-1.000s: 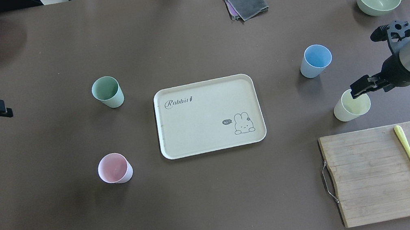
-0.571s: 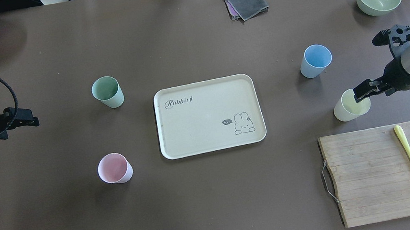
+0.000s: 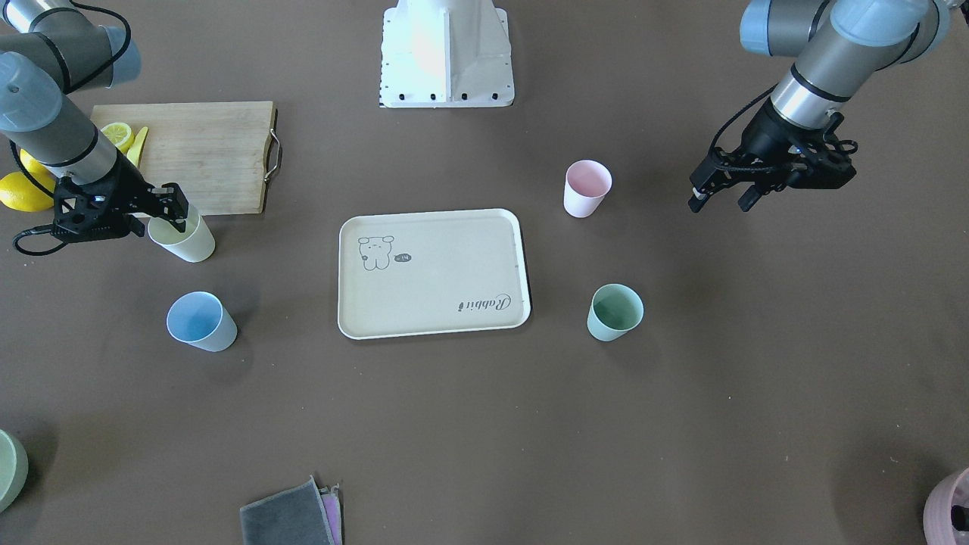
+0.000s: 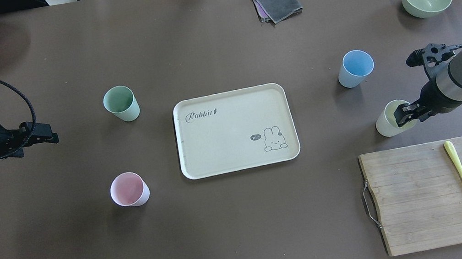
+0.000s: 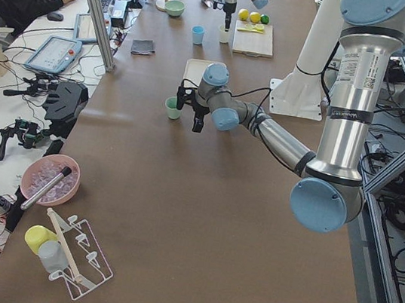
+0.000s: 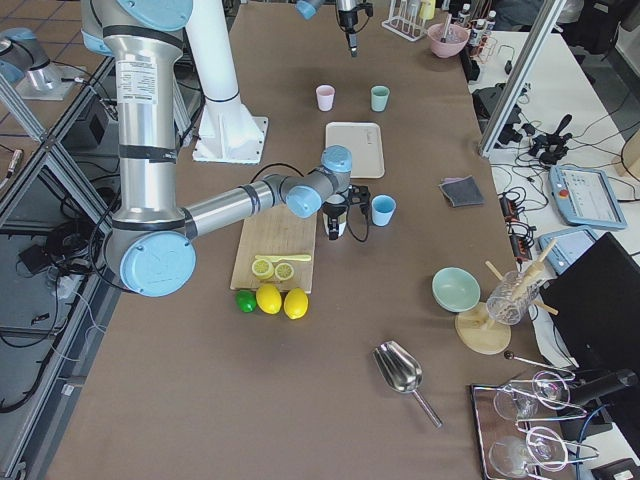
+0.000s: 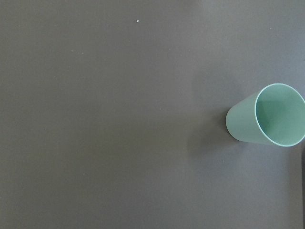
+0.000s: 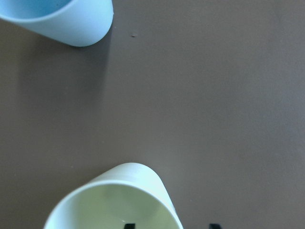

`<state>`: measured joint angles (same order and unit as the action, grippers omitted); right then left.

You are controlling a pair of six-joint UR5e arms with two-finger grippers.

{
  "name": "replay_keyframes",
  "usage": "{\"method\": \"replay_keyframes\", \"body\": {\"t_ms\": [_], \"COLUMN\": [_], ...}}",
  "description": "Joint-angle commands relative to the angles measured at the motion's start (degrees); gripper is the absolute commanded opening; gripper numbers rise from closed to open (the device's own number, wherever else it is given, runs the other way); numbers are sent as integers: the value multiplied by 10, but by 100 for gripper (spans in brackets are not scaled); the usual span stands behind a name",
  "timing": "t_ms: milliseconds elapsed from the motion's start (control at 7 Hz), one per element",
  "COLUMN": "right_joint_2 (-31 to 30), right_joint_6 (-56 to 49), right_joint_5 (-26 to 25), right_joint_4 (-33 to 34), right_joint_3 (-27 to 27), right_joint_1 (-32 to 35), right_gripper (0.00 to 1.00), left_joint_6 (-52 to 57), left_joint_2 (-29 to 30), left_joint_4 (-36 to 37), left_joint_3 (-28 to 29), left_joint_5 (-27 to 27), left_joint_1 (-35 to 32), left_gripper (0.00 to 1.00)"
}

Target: Place all cups on tray

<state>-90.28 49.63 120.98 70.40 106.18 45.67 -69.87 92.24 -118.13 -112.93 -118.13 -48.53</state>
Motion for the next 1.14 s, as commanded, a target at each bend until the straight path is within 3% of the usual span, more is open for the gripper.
{"method": "replay_keyframes", "body": {"t_ms": [0, 286, 571, 1000], "right_joint_2": [18, 33, 57, 131], "right_joint_6": [0, 1, 4, 4], "right_joint_5": [7, 24, 94, 103], "right_joint_4": [1, 4, 22, 138], "right_joint_3": [6, 8, 14, 43], "right_joint_1": [0, 14, 70, 86], "right_gripper": [0, 0, 0, 0], "left_joint_6": [-24, -42, -96, -117], "left_joint_2": [14, 19, 41, 50], "left_joint_4": [0, -1, -1, 1], "left_joint_3": [1, 1, 0, 3], "left_joint_5": [0, 30, 89, 126], "left_joint_1": [21, 50, 114, 169], "left_gripper": [98, 98, 98, 97]}}
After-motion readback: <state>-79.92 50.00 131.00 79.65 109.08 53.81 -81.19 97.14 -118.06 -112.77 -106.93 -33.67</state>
